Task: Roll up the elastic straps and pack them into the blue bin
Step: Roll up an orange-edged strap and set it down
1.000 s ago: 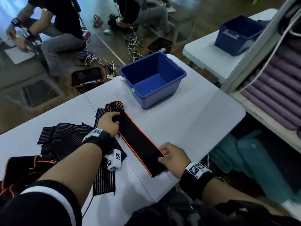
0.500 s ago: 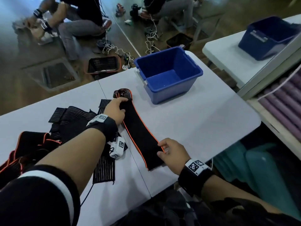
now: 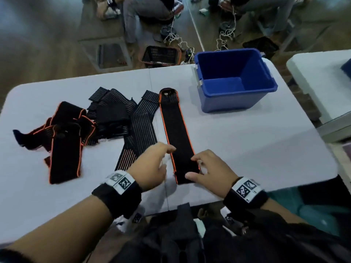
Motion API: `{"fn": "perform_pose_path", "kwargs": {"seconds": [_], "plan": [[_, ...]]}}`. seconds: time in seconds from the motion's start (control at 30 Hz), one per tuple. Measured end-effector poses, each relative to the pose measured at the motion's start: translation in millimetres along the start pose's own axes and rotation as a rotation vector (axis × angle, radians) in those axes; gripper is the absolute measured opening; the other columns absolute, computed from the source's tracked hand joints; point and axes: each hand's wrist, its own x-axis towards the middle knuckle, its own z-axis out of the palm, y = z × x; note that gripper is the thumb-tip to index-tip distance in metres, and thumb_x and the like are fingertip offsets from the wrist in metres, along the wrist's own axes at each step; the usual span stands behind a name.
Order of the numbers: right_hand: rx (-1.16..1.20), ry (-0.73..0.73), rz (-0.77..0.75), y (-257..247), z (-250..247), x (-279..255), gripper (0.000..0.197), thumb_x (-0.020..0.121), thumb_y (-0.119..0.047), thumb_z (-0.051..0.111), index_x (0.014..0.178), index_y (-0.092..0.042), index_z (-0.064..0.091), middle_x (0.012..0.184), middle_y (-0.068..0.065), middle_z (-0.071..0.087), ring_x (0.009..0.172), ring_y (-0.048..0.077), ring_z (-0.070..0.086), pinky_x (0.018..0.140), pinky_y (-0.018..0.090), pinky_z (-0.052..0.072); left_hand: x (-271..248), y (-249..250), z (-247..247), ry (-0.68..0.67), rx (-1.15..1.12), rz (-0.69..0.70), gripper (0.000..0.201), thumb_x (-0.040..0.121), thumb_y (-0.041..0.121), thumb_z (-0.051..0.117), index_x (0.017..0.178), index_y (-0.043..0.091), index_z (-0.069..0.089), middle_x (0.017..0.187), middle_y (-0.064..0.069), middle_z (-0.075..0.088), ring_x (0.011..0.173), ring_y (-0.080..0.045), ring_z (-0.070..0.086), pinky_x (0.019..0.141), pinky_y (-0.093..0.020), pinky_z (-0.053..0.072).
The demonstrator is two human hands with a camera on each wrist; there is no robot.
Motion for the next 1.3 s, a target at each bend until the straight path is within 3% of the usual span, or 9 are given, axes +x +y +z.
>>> {"fn": "perform_pose_path", "kwargs": {"seconds": [0.13, 0.27, 0.5, 0.67, 0.77, 0.83, 0.97, 1.13, 1.3], "plan": [[-0.308, -0.132, -0.215, 1.4, 1.8, 5.7, 0.062, 0.076, -0.043, 0.077, 0.13, -0.026, 0.052, 0.128, -0.006, 0.047, 0.116, 0.018, 0.045, 0.1, 0.032, 0.042, -31.2, 6.6, 37.4, -0.086, 0.057, 0.052, 0.058, 0.077, 0.016, 0.069, 0.133, 0.017, 0.052, 0.139, 0.0, 0.05, 0.129, -0.02, 0.049, 0.109, -0.034, 0.042], [-0.438, -0.198, -0.306, 6.6, 14.1, 9.4, 0.051, 0.083, -0.021, 0.069, 0.132, -0.02, 0.052, 0.134, -0.001, 0.045, 0.121, 0.023, 0.044, 0.103, 0.031, 0.04, -36.2, 10.8, 65.0, -0.072, 0.127, -0.095, 0.061, 0.077, 0.033, 0.079, 0.13, 0.018, 0.053, 0.153, -0.003, 0.042, 0.136, -0.02, 0.045, 0.111, -0.036, 0.04], [-0.437, -0.12, -0.373, 21.5, 24.8, 5.6, 0.033, 0.085, -0.01, 0.06, 0.117, -0.017, 0.058, 0.128, 0.001, 0.055, 0.114, 0.026, 0.05, 0.094, 0.037, 0.048, -29.2, 22.0, 92.9, 0.175, 0.192, -0.233, 0.026, 0.07, 0.038, 0.075, 0.088, 0.024, 0.061, 0.131, 0.004, 0.064, 0.107, -0.025, 0.06, 0.09, -0.043, 0.049], [-0.31, -0.056, -0.289, 15.8, 17.0, 2.3, 0.03, 0.088, -0.023, 0.056, 0.117, -0.02, 0.049, 0.093, 0.006, 0.062, 0.083, 0.026, 0.059, 0.072, 0.038, 0.05, -32.6, 31.8, 105.5, 0.328, 0.022, -0.352, 0.046, 0.08, 0.034, 0.068, 0.122, 0.021, 0.054, 0.102, 0.003, 0.067, 0.091, -0.024, 0.06, 0.082, -0.04, 0.05], [-0.238, -0.005, -0.237, 12.4, 11.3, 8.5, 0.034, 0.092, -0.026, 0.054, 0.124, -0.019, 0.043, 0.089, 0.004, 0.063, 0.074, 0.026, 0.06, 0.067, 0.036, 0.05, -29.8, 31.2, 108.2, 0.41, -0.104, -0.429, 0.049, 0.088, 0.031, 0.063, 0.131, 0.026, 0.04, 0.114, 0.005, 0.069, 0.086, -0.021, 0.064, 0.081, -0.04, 0.053], [-0.185, -0.001, -0.173, 11.9, 8.9, 13.3, 0.036, 0.095, -0.028, 0.054, 0.127, -0.018, 0.042, 0.093, 0.005, 0.064, 0.079, 0.026, 0.061, 0.071, 0.036, 0.05, -26.6, 30.4, 105.3, 0.437, -0.132, -0.47, 0.044, 0.093, 0.026, 0.061, 0.132, 0.025, 0.04, 0.112, 0.006, 0.071, 0.09, -0.019, 0.066, 0.083, -0.039, 0.053], [-0.021, 0.015, -0.035, 15.4, 8.7, 20.5, 0.04, 0.096, -0.029, 0.06, 0.131, -0.019, 0.045, 0.104, 0.005, 0.063, 0.089, 0.022, 0.06, 0.078, 0.033, 0.048, -20.8, 32.2, 93.9, 0.438, -0.172, -0.528, 0.032, 0.095, 0.023, 0.065, 0.124, 0.02, 0.051, 0.091, 0.012, 0.067, 0.081, -0.011, 0.065, 0.077, -0.029, 0.047], [0.013, -0.013, -0.005, 22.5, 11.2, 21.5, 0.038, 0.094, -0.027, 0.062, 0.131, -0.021, 0.052, 0.11, 0.005, 0.062, 0.098, 0.021, 0.06, 0.081, 0.029, 0.044, -23.8, 36.0, 93.9, 0.433, -0.139, -0.542, 0.009, 0.091, 0.027, 0.069, 0.095, 0.022, 0.063, 0.075, 0.011, 0.068, 0.071, -0.003, 0.064, 0.071, -0.026, 0.051], [-0.013, -0.073, -0.023, 27.5, 9.9, 21.6, 0.04, 0.094, -0.023, 0.063, 0.133, -0.021, 0.055, 0.104, -0.004, 0.058, 0.106, 0.022, 0.059, 0.088, 0.027, 0.044, -31.6, 38.2, 95.3, 0.402, -0.157, -0.552, 0.016, 0.093, 0.035, 0.067, 0.083, 0.022, 0.068, 0.073, 0.007, 0.071, 0.075, -0.009, 0.066, 0.072, -0.029, 0.052]]}}
